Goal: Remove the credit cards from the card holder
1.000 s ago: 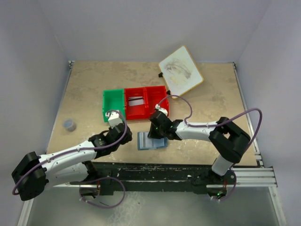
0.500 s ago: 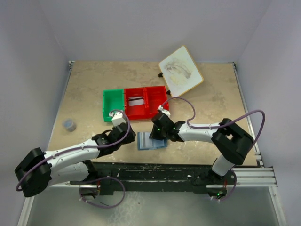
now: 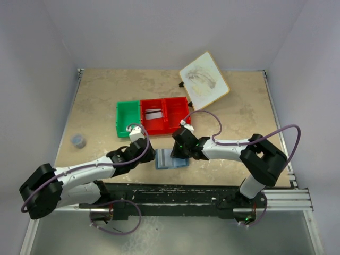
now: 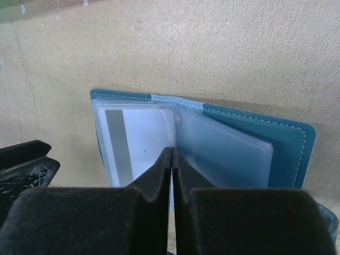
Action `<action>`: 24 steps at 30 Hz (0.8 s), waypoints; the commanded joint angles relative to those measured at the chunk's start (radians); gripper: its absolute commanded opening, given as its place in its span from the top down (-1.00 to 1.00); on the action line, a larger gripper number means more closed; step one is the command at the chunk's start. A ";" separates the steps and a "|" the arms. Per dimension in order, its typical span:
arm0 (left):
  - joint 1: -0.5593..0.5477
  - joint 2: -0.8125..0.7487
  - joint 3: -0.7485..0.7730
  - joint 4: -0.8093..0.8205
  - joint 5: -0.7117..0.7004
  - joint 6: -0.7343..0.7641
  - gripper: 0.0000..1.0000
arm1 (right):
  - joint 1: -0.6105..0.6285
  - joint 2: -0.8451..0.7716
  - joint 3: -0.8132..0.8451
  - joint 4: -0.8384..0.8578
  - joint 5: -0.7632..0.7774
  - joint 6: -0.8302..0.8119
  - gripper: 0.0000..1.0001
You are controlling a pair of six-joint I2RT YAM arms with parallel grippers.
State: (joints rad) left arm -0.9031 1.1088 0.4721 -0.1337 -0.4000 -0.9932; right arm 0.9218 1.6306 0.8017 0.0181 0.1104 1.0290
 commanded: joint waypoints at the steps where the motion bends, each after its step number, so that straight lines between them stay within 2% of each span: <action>1: 0.005 0.015 0.014 0.052 0.023 0.025 0.36 | -0.005 0.006 -0.018 -0.056 0.015 0.012 0.94; 24: 0.005 0.041 -0.013 0.145 0.114 0.005 0.36 | -0.005 0.055 -0.013 -0.103 0.031 0.041 0.95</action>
State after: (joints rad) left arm -0.9031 1.1530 0.4606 -0.0380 -0.2951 -0.9852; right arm 0.9173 1.6360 0.7975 0.0116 0.1127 1.0637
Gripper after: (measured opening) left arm 0.321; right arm 0.033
